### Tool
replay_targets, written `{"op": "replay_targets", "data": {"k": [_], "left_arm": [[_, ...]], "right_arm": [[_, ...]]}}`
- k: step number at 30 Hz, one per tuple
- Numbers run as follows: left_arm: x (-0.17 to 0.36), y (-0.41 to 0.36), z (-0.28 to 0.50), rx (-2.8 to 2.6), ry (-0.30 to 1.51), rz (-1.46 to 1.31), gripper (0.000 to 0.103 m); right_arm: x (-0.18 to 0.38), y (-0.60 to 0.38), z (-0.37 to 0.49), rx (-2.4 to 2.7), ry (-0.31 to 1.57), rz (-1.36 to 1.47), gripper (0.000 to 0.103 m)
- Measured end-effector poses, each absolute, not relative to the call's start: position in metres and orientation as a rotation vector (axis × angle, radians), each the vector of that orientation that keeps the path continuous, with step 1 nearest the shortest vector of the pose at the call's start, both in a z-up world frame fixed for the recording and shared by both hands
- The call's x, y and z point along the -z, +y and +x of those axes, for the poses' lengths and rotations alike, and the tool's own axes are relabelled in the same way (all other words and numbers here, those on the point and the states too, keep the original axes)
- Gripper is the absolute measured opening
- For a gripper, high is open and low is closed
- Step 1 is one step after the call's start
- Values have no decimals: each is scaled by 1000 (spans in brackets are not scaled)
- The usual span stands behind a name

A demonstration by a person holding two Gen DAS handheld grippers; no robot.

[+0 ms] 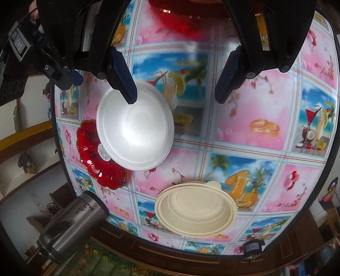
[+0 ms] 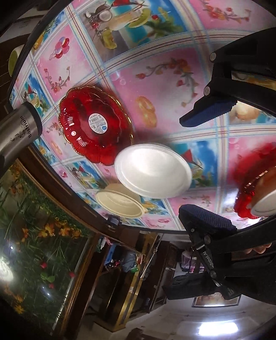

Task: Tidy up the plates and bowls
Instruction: 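Grasp the small white bowl rim on the table with the left tool and lift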

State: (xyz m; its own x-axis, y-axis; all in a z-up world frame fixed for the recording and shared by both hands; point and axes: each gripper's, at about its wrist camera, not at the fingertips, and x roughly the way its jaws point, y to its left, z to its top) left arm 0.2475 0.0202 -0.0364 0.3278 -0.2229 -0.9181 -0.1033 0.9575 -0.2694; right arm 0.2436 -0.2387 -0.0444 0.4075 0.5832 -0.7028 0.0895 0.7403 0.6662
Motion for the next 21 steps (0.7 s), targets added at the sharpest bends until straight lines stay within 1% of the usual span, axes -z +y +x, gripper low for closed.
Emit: {"op": "replay_targets", "data": {"k": [5, 7, 9, 13, 15, 18, 20, 21], "left_arm": [[50, 9, 266, 82, 1258, -285, 75], [56, 7, 272, 77, 1268, -287, 75], [60, 6, 277, 83, 1275, -286, 75], [69, 8, 282, 78, 1290, -297, 75], [73, 9, 285, 75, 1297, -296, 71], [78, 8, 286, 85, 1312, -296, 59], [81, 7, 287, 87, 1324, -277, 38], [83, 7, 287, 88, 1331, -276, 33]], "right_arm": [[62, -232, 271, -322, 1162, 676, 63], [68, -230, 278, -313, 1171, 671, 56], [74, -227, 284, -308, 1182, 662, 52], [84, -222, 293, -300, 1201, 645, 48], [87, -221, 296, -292, 1204, 639, 46], [91, -217, 299, -289, 1214, 629, 43], [94, -216, 300, -285, 1218, 622, 40], [93, -215, 299, -281, 1219, 617, 34]]}}
